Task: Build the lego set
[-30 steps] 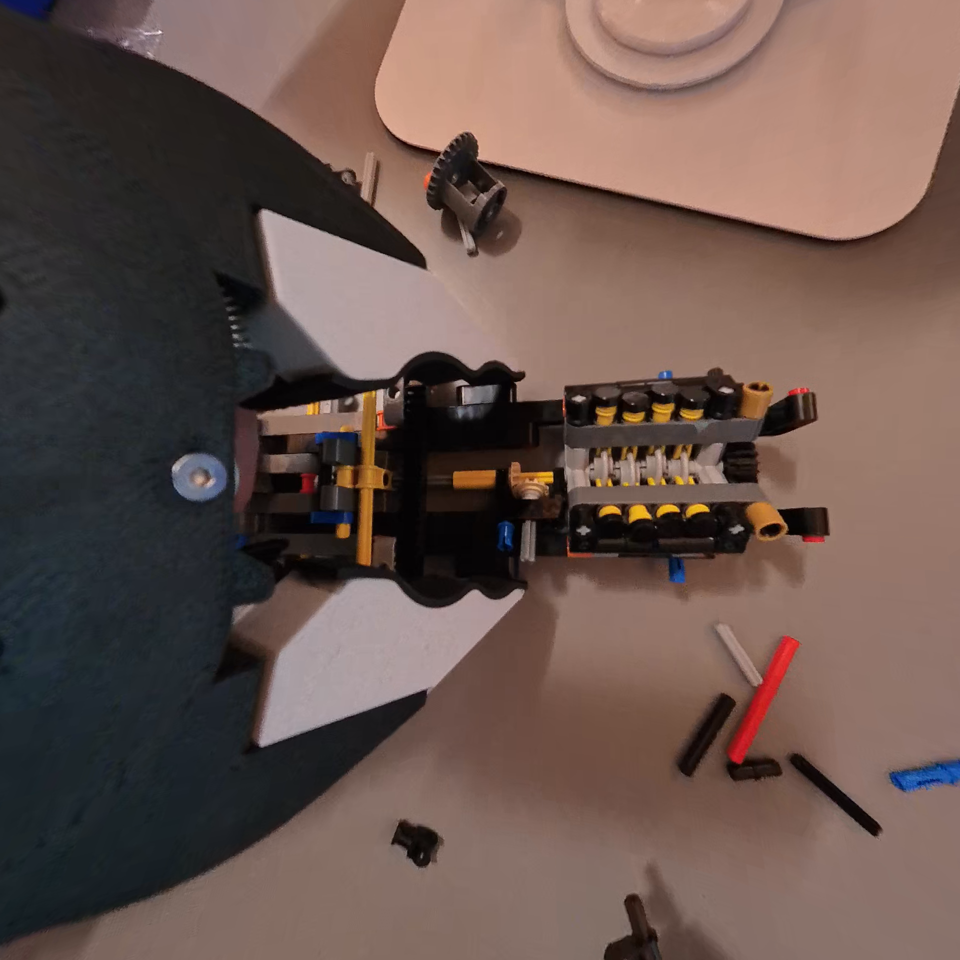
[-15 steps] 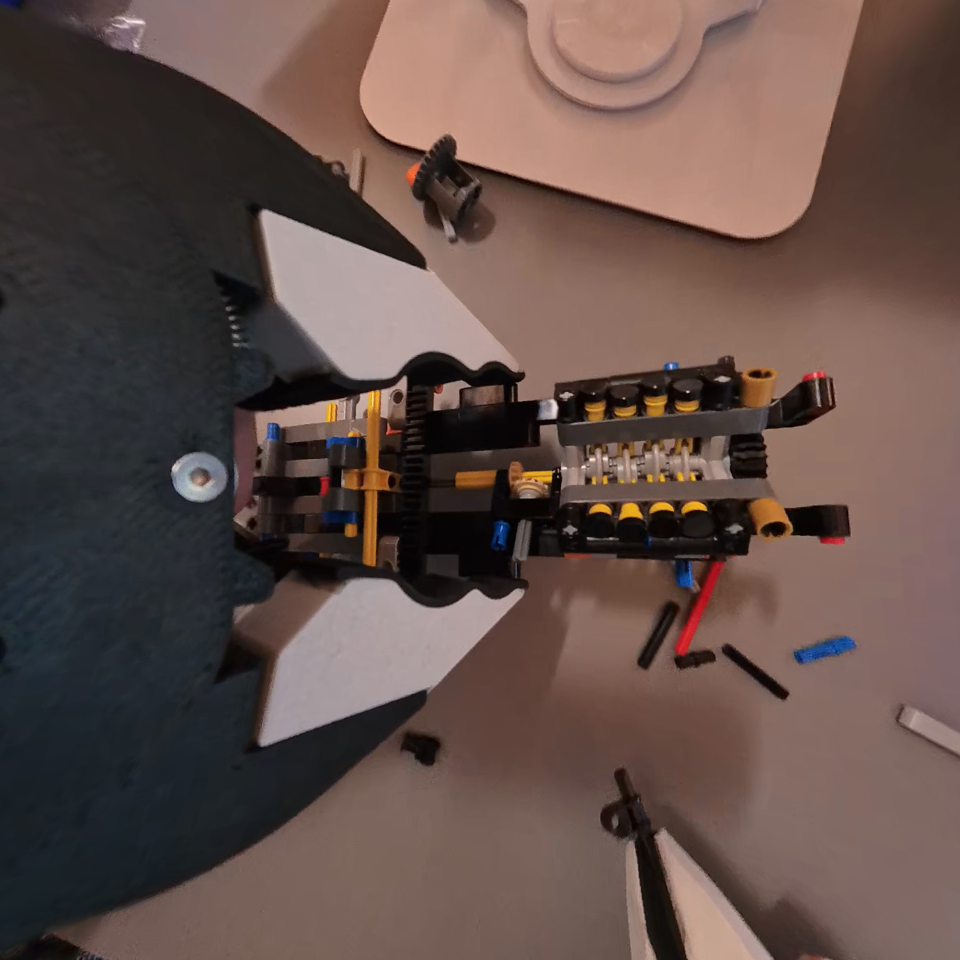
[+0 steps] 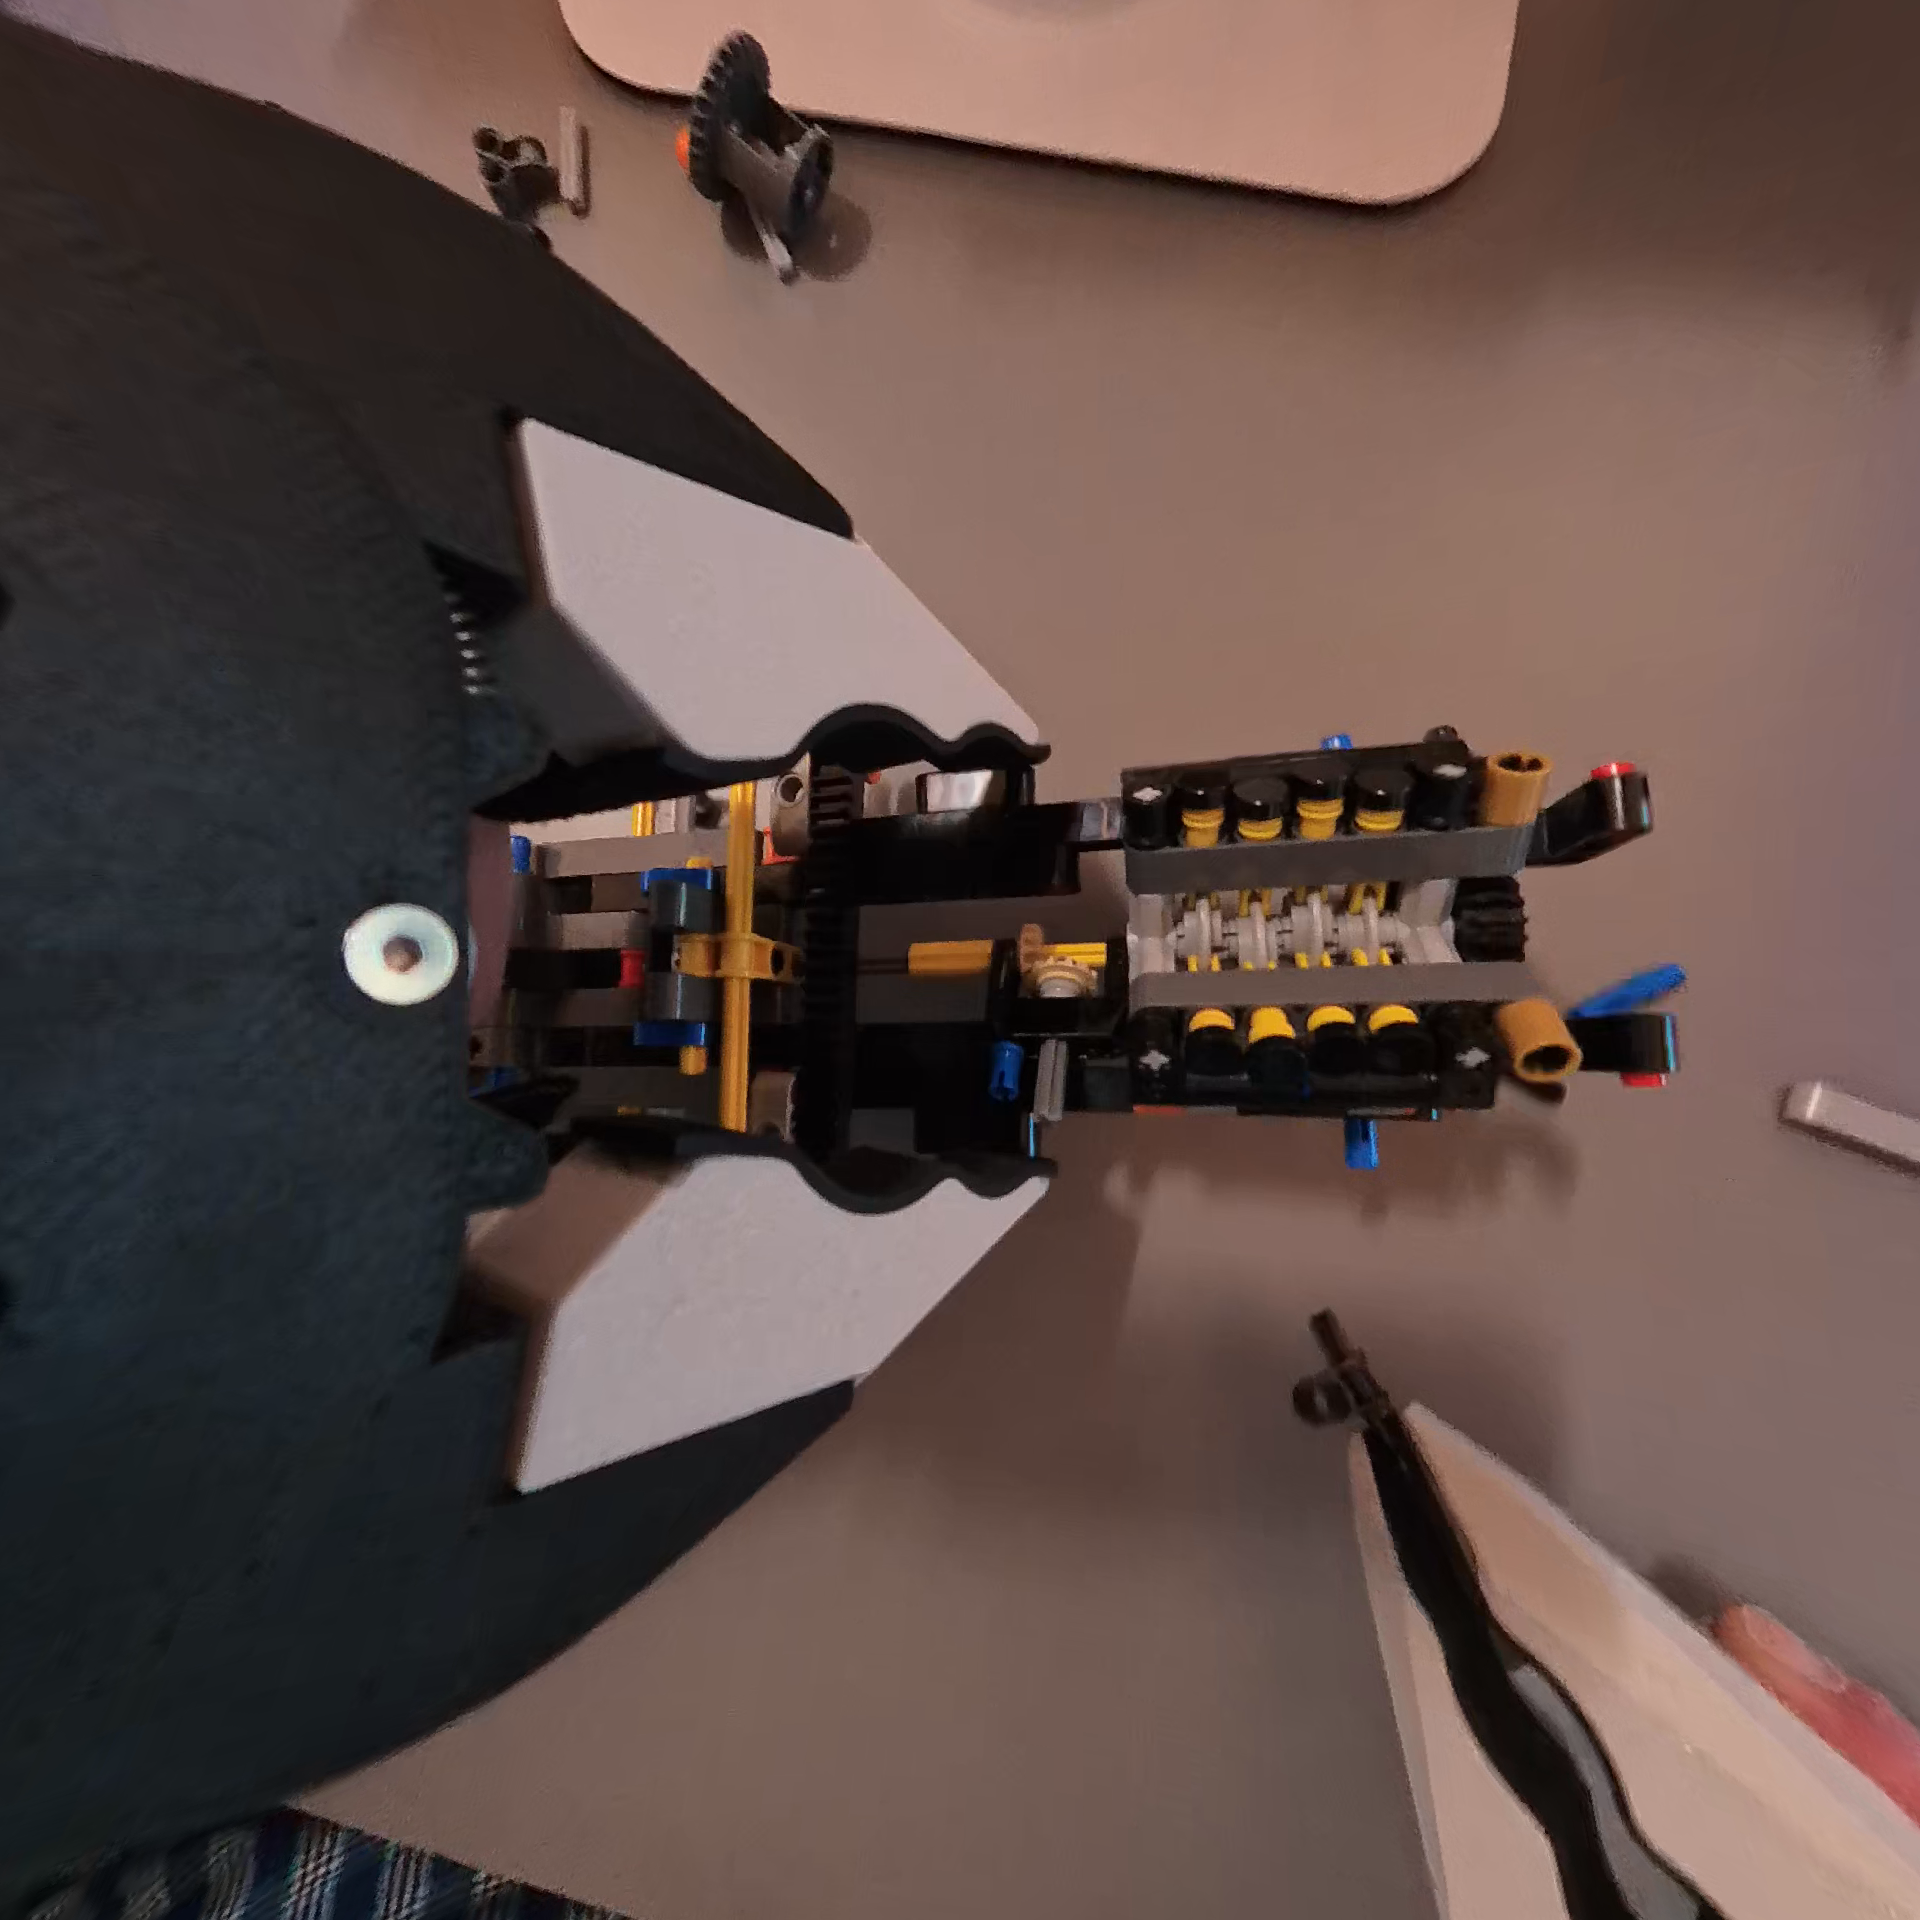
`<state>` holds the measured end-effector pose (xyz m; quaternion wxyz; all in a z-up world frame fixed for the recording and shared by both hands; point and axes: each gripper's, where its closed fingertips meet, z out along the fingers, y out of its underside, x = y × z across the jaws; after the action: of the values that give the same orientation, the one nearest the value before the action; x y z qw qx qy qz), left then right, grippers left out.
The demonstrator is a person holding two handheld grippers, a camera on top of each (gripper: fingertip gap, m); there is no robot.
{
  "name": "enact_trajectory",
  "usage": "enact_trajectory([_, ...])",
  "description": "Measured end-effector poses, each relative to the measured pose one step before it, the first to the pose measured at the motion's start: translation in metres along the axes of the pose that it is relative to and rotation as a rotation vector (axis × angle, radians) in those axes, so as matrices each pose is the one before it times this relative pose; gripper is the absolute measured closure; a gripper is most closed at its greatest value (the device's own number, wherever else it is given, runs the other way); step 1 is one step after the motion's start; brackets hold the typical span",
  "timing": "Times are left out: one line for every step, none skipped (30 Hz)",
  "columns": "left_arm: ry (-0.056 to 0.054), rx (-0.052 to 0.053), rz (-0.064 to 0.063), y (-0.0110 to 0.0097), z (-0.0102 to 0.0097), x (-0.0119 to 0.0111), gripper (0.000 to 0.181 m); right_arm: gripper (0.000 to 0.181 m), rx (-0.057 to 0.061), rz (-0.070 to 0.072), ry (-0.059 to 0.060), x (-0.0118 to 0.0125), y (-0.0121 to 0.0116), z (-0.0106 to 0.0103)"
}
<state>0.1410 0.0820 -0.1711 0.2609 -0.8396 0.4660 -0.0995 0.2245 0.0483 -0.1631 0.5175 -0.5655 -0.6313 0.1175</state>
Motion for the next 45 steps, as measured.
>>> enact_trajectory([0.0106, -0.0084, 0.0137, 0.00032, 0.00145, 0.0048, 0.11, 0.179, -0.001, 0.0018, 0.0007, 0.00009, 0.00082, -0.00106])
enact_trajectory([0.0024, -0.0039, 0.0113, -0.00007, 0.00152, 0.00351, 0.11, 0.179, -0.0027, 0.0017, 0.0004, 0.0001, 0.00117, -0.00133])
enact_trajectory([0.0068, -0.0053, 0.0123, 0.00031, 0.00143, 0.00381, 0.11, 0.179, -0.0034, -0.0005, 0.0011, -0.00017, 0.00125, -0.00151])
enact_trajectory([0.0094, -0.0064, 0.0112, 0.0007, 0.00147, 0.00378, 0.11, 0.179, -0.0022, -0.0002, -0.0009, -0.00055, 0.00107, -0.00171])
enact_trajectory([0.0056, -0.0002, 0.01, -0.00007, 0.00154, 0.00288, 0.11, 0.179, -0.003, 0.0005, -0.0002, -0.00059, 0.0014, -0.00176])
enact_trajectory([0.0157, 0.0023, 0.0159, -0.00027, 0.0017, 0.00437, 0.11, 0.179, -0.004, -0.001, 0.0003, -0.00068, 0.00162, -0.00183])
enact_trajectory([0.0163, -0.0008, 0.0168, 0.00001, 0.00202, 0.0048, 0.11, 0.179, -0.0044, -0.0013, -0.0005, -0.00083, 0.00195, -0.00191])
enact_trajectory([0.003, -0.012, 0.0118, 0.00101, 0.00242, 0.00289, 0.11, 0.179, -0.0035, -0.0001, -0.0014, -0.00102, 0.00195, -0.002])
enact_trajectory([0.0049, -0.0115, 0.0236, 0.00072, 0.00232, 0.00355, 0.11, 0.179, -0.0019, -0.0003, -0.0025, -0.00119, 0.00166, -0.00246])
enact_trajectory([0.009, -0.0093, 0.0219, 0.00045, 0.00232, 0.00376, 0.11, 0.179, -0.003, -0.0013, -0.0004, -0.00115, 0.00176, -0.00279])
enact_trajectory([0.0054, -0.0041, 0.0113, -0.00012, 0.00192, 0.00233, 0.11, 0.179, -0.0031, 0.0001, 0.0004, -0.00088, 0.00165, -0.00296])
enact_trajectory([0.0039, 0.0012, 0.0095, -0.00072, 0.00159, 0.00154, 0.11, 0.179, -0.002, 0.0006, -0.0051, -0.00167, 0.00157, -0.00296])
enact_trajectory([0.0005, 0.008, 0.0086, -0.00188, 0.00082, 0.00098, 0.11, 0.179, -0.0059, -0.0001, -0.0039, -0.00167, 0.00237, -0.00255])
enact_trajectory([0.0027, 0.0014, 0.0035, -0.0013, 0.00063, 0.00084, 0.11, 0.179, -0.0069, 0.0004, -0.002, -0.00146, 0.00265, -0.00198])
enact_trajectory([0.0008, -0.0022, 0.0063, -0.00089, 0.00053, 0.00054, 0.11, 0.179, -0.0037, 0.0021, -0.0025, -0.00137, 0.00218, -0.00158])
enact_trajectory([0.0, -0.0011, 0.0074, -0.00094, 0.00076, 0.00045, 0.11, 0.179, -0.0017, -0.0031, 0.002, -0.00053, 0.00116, -0.00154])
enact_trajectory([0.0049, -0.0045, 0.0068, -0.00004, 0.0013, 0.00125, 0.109, 0.179, 0.0016, 0.003, 0.0008, -0.00005, 0.00007, -0.00109])
enact_trajectory([0.0053, 0.0065, -0.003, -0.00144, 0.00075, 0.00075, 0.109, 0.179, 0.0038, 0.0054, 0.0002, 0.0002, -0.00053, -0.0008])
enact_trajectory([-0.0007, 0.0056, -0.0004, -0.00091, 0.00056, 0.0, 0.109, 0.179, 0.0008, 0.0006, 0.0006, 0.00006, -0.00026, -0.00033])
enact_trajectory([-0.0045, 0.0074, -0.0003, -0.00101, 0.00036, -0.00033, 0.109, 0.179, -0.0017, -0.0013, -0.0006, -0.00029, 0.0002, 0.00004])
enact_trajectory([-0.0048, 0.0093, 0.0009, -0.00084, 0.00022, -0.00022, 0.109, 0.179, -0.002, -0.0013, -0.0007, -0.00046, 0.00046, 0.00016])
enact_trajectory([-0.0067, 0.0048, -0.0037, -0.00022, -0.00005, -0.00058, 0.109, 0.179, -0.0022, -0.0029, -0.0001, -0.00045, 0.00035, 0.00014])
enact_trajectory([-0.0062, 0.0029, -0.0044, 0.00002, -0.00029, -0.00039, 0.109, 0.179, 0.0013, -0.0008, -0.0018, -0.00056, -0.00034, -0.00025])
enact_trajectory([-0.0071, 0.0056, 0.0008, -0.0001, -0.00086, -0.00073, 0.107, 0.179, 0.0046, 0.0031, -0.0027, -0.00038, -0.00081, -0.00044])
enact_trajectory([-0.0137, 0.0066, -0.0038, -0.00014, -0.00178, -0.00242, 0.104, 0.179, 0.0047, 0.0041, -0.002, -0.00007, -0.00089, -0.00068])
enact_trajectory([-0.0112, 0.0066, -0.0079, -0.00012, -0.00296, -0.00274, 0.1, 0.179, 0.0038, 0.0046, -0.001, 0.00022, -0.00085, -0.00062])
enact_trajectory([-0.0048, 0.0104, -0.0054, -0.00061, -0.00386, -0.00159, 0.098, 0.179, 0.0054, 0.0079, -0.0009, 0.00042, -0.00118, -0.00078])
enact_trajectory([-0.0119, 0.0161, -0.0031, -0.00157, -0.00507, -0.00195, 0.097, 0.179, 0.0095, 0.0138, -0.0029, 0.00053, -0.00202, -0.00076])
enact_trajectory([-0.0176, 0.0222, -0.0004, -0.00301, -0.00658, -0.002, 0.097, 0.179, 0.0154, 0.0231, -0.0063, 0.00044, -0.0033, -0.0008])
enact_trajectory([-0.0175, 0.0281, -0.0006, -0.00451, -0.0074, -0.001, 0.097, 0.179, 0.021, 0.0353, -0.0094, 0.00056, -0.00423, -0.00074])
enact_trajectory([-0.024, 0.0355, 0.004, -0.00607, -0.00753, -0.00044, 0.099, 0.179, 0.0297, 0.0465, -0.0139, 0.00044, -0.00561, -0.00067])
enact_trajectory([-0.0256, 0.0447, 0.0198, -0.00774, -0.00732, 0.00158, 0.104, 0.18, 0.0342, 0.0545, -0.0176, 0.00042, -0.00652, -0.00054])
enact_trajectory([-0.0327, 0.0416, 0.0271, -0.00792, -0.00596, 0.00243, 0.111, 0.179, 0.0306, 0.0501, -0.0177, 0.00028, -0.00639, -0.00016])
enact_trajectory([-0.0434, 0.0339, 0.026, -0.00707, -0.00428, 0.00198, 0.119, 0.179, 0.0226, 0.0419, -0.0163, -0.0001, -0.00536, 0.00064])
enact_trajectory([-0.0171, 0.0277, 0.0241, -0.0059, -0.00235, 0.00649, 0.125, 0.179, 0.0233, 0.0416, -0.0233, -0.00122, -0.00529, 0.00093])
enact_trajectory([-0.0078, 0.0248, 0.0252, -0.00548, -0.00107, 0.0083, 0.129, 0.179, 0.0299, 0.0465, -0.0286, -0.00172, -0.00579, 0.00096])
enact_trajectory([-0.0148, 0.0165, 0.0299, -0.0039, -0.00021, 0.00671, 0.133, 0.18, 0.033, 0.0481, -0.0291, -0.00174, -0.00618, 0.00081])
enact_trajectory([-0.0066, 0.0102, 0.0336, -0.00282, 0.00035, 0.00714, 0.136, 0.18, 0.0297, 0.0421, -0.0288, -0.00191, -0.00553, 0.00085])
enact_trajectory([0.0, 0.0174, 0.0304, -0.00335, 0.00059, 0.00718, 0.139, 0.179, 0.0246, 0.0333, -0.0292, -0.0023, -0.00468, 0.00097])
enact_trajectory([-0.0079, 0.008, 0.027, -0.00137, 0.00121, 0.00439, 0.143, 0.179, 0.0167, 0.0281, -0.0255, -0.0019, -0.00336, 0.00111])
enact_trajectory([-0.0138, -0.0036, 0.0242, 0.00081, 0.00154, 0.00171, 0.145, 0.179, 0.0122, 0.0252, -0.0252, -0.00196, -0.00243, 0.0013])
enact_trajectory([0.006, 0.0003, 0.0153, 0.00087, 0.00127, 0.00329, 0.148, 0.178, 0.0093, 0.0223, -0.0228, -0.00172, -0.00162, 0.00131])
enact_trajectory([0.0029, 0.006, 0.0005, -0.00007, 0.00089, 0.00165, 0.151, 0.179, 0.0058, 0.0174, -0.0187, -0.00128, -0.00058, 0.00138])
enact_trajectory([-0.0084, 0.016, -0.003, -0.00173, -0.00006, -0.00071, 0.155, 0.178, 0.0024, 0.012, -0.015, -0.00112, -0.00029, 0.0013])
enact_trajectory([0.0046, 0.0161, -0.0052, -0.00186, -0.00041, 0.00075, 0.159, 0.178, -0.0001, 0.0047, -0.0119, -0.0012, -0.00021, 0.00105])
